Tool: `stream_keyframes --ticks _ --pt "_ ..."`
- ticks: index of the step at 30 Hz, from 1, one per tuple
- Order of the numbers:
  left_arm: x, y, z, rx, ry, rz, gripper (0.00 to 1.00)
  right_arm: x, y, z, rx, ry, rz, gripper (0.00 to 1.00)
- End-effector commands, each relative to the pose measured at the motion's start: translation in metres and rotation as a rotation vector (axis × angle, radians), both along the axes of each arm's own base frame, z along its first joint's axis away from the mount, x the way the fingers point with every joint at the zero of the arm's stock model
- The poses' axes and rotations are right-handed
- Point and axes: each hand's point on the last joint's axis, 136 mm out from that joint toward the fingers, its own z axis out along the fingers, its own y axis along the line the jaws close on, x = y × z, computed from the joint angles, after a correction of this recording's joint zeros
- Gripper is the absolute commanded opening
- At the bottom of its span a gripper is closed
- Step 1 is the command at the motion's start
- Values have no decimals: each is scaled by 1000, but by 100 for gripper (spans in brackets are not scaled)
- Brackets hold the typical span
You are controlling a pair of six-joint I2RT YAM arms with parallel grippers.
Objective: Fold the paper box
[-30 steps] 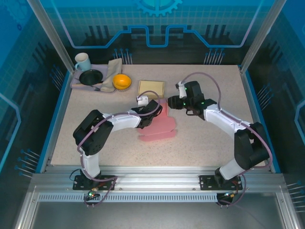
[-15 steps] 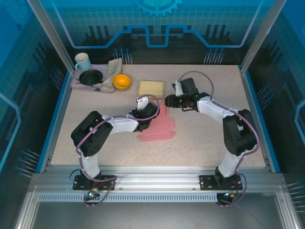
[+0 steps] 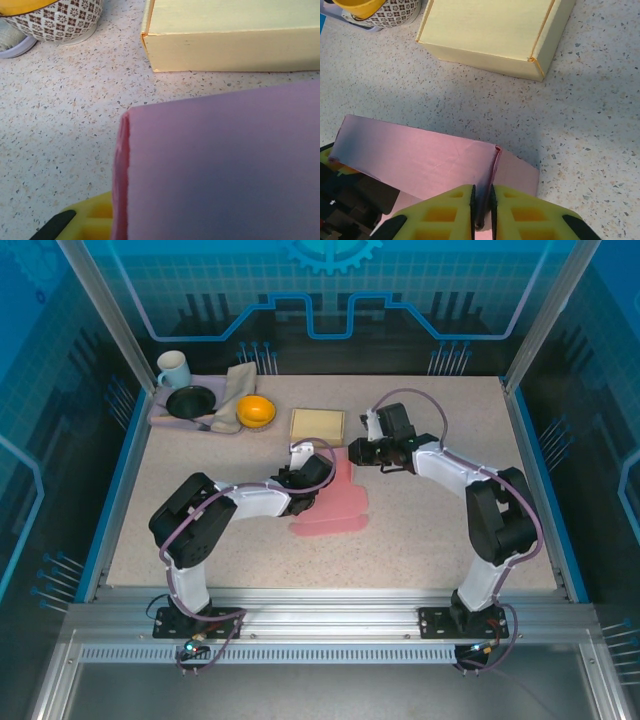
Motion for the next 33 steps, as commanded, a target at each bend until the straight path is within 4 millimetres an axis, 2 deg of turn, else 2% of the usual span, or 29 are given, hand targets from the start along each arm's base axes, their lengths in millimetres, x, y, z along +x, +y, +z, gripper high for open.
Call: stream_keyframes --ticks 1,2,4,8,15,20,25,29,33 --pt "-4 -7 -1 -8 15 -49 27 -16 -4 -21 -81 28 -5 16" --pt "-4 -7 0 -12 16 -50 28 -18 -5 -23 -93 28 -9 16" --pt "-6 -7 2 -19 16 -48 39 -20 -7 -25 -106 24 -22 16" --pt "-12 -8 9 -65 18 -62 50 -22 -10 -25 -116 7 -51 17" --pt "-31 -24 26 -182 81 -165 69 -23 -10 -19 -157 -27 -61 18" --pt "-55 -28 32 -253 122 -248 71 -22 -9 -15 -162 -34 -66 18" --pt "-74 -34 60 -364 137 -333 71 -23 -8 -14 -176 -41 -56 18" --pt "-64 -20 82 -537 181 -263 68 -22 -7 -11 -183 -48 -50 18" --pt "-47 -2 82 -705 209 -168 61 -21 -6 -9 -186 -53 -46 19"
